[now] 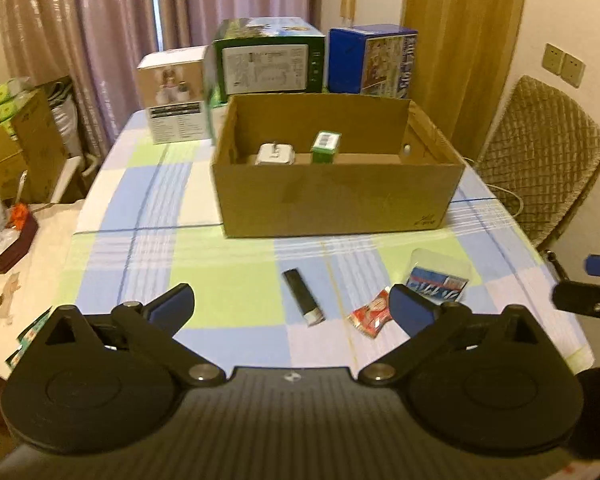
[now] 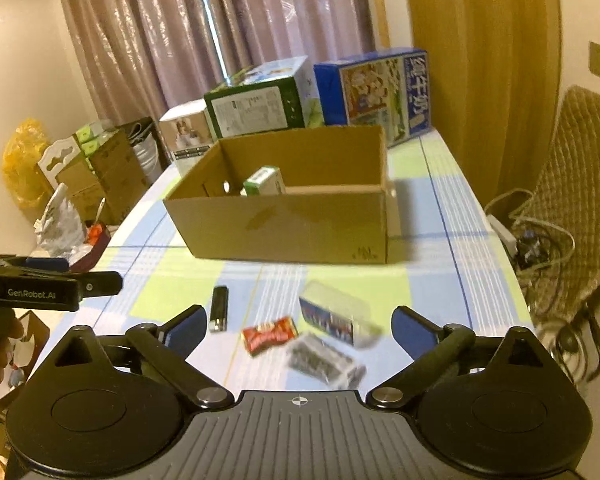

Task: Organize objects
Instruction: 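Move both tools back from the box over the remaining table items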

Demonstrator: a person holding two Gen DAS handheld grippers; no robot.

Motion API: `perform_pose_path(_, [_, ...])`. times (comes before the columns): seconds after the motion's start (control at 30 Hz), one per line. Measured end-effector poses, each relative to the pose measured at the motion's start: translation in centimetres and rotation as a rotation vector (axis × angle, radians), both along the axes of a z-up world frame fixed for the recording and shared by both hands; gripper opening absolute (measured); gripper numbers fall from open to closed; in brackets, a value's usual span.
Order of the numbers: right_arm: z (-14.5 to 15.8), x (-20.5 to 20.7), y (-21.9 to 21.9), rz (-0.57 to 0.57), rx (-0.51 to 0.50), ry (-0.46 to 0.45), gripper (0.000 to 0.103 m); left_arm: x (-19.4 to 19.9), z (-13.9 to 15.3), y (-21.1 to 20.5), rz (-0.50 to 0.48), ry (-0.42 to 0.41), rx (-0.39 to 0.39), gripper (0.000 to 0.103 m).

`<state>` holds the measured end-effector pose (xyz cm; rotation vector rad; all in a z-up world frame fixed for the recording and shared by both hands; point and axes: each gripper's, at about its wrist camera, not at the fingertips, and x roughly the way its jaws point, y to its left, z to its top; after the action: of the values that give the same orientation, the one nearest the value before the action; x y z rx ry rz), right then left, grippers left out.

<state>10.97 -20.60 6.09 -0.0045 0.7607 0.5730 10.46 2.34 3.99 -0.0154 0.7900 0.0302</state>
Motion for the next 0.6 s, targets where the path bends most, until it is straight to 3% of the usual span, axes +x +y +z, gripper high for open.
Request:
perform_pose_path(0.23, [-1.3, -1.7, -2.1, -0.05, -0.011, 0.016, 0.099, -2.7, -1.2, 1.2, 0.045, 0.006, -0.045, 0.102])
perform_pose_path(0.6, [-3.6, -3.0, -2.9, -0.061, -0.04, 0.051, 0.099, -3.9, -2.7, 0.3, 0.019, 0.034, -0.032, 0.102])
